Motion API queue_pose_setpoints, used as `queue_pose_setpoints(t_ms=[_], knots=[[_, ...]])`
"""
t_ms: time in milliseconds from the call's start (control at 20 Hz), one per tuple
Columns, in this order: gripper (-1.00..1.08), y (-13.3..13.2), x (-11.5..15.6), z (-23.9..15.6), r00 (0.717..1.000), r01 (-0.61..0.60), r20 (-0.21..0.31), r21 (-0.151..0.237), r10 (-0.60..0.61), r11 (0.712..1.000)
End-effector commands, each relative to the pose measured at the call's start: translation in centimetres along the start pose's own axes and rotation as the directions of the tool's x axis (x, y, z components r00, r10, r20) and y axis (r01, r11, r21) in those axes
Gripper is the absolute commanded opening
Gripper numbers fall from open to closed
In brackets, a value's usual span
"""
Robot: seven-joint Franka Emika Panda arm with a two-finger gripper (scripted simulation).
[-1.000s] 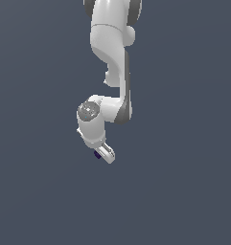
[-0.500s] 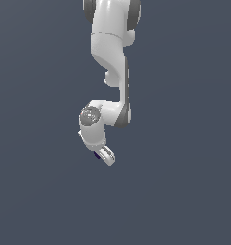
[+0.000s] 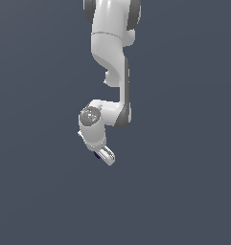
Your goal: Pick up the object and move it to a goal position.
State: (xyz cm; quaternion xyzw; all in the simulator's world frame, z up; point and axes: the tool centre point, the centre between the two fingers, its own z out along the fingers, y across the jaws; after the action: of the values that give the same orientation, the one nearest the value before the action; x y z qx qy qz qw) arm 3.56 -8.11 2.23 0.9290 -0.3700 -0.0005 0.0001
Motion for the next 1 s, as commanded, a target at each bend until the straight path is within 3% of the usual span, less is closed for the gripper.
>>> queue_pose_setpoints(t_ms=[0,400,950], knots=[[-1.0,-0.2,-0.1,-0.3,1.0,0.0,-0.001,0.001,0.0,1.0],[-1.0,-3.2,-1.3,-4.1,1.0,0.0,-0.001,0.0,0.0,1.0],[-1.0,-10.5,-4.2,-13.4,1.0,-0.001,-0.002,-0.001,0.001,1.0]])
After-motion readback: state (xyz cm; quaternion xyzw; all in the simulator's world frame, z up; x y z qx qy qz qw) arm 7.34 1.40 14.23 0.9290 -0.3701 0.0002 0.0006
